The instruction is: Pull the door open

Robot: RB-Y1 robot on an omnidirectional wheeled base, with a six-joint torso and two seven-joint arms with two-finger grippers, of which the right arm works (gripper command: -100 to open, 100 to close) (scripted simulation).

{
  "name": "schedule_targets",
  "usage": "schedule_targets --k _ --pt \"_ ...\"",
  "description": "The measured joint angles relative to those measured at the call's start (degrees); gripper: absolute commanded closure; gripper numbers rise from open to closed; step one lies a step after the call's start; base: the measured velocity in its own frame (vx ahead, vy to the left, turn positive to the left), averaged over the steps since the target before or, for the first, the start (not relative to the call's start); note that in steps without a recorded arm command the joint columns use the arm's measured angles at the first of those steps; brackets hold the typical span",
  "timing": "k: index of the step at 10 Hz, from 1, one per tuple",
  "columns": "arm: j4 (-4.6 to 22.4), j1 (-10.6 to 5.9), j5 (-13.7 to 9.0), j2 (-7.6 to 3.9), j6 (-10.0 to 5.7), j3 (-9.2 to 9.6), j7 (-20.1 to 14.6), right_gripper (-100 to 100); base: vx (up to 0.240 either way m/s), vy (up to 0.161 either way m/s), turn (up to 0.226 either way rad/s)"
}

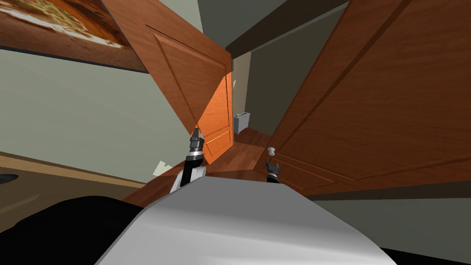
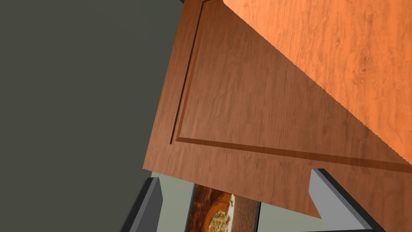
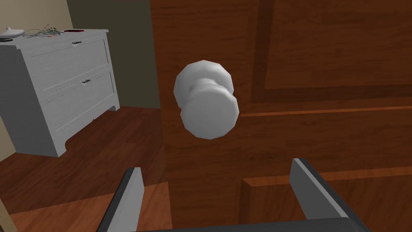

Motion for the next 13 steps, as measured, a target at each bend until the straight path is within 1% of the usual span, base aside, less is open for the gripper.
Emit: schedule_targets --k 1,3,5,7,8,10,13 --pt "0.7 0.15 0.3 -0.54 -0.09 -0.5 -1.0 -100 0.153 -0.006 0.079" --pt "2.8 -0.23 1.0 -1.52 -0.26 -1.59 -3.6 -100 0.179 -0.015 0.068" --pt "4.3 -0.42 1.5 -2.93 -0.02 -2.9 -6.2 -100 0.184 -0.005 0.108" --pt "6.7 -0.69 2.3 -3.85 -0.42 -3.94 -9.1 -100 0.115 -0.008 0.032" --pt "6.8 -0.73 2.3 -3.92 -0.47 -4.0 -9.4 100 -0.007 -0.008 -0.038" --pt "6.8 -0.66 2.2 -4.14 -0.54 -4.22 -9.1 100 -0.026 -0.008 0.008" --pt "6.8 -0.58 2.2 -4.01 -0.37 -4.06 -9.0 100 -0.007 0.003 0.0"
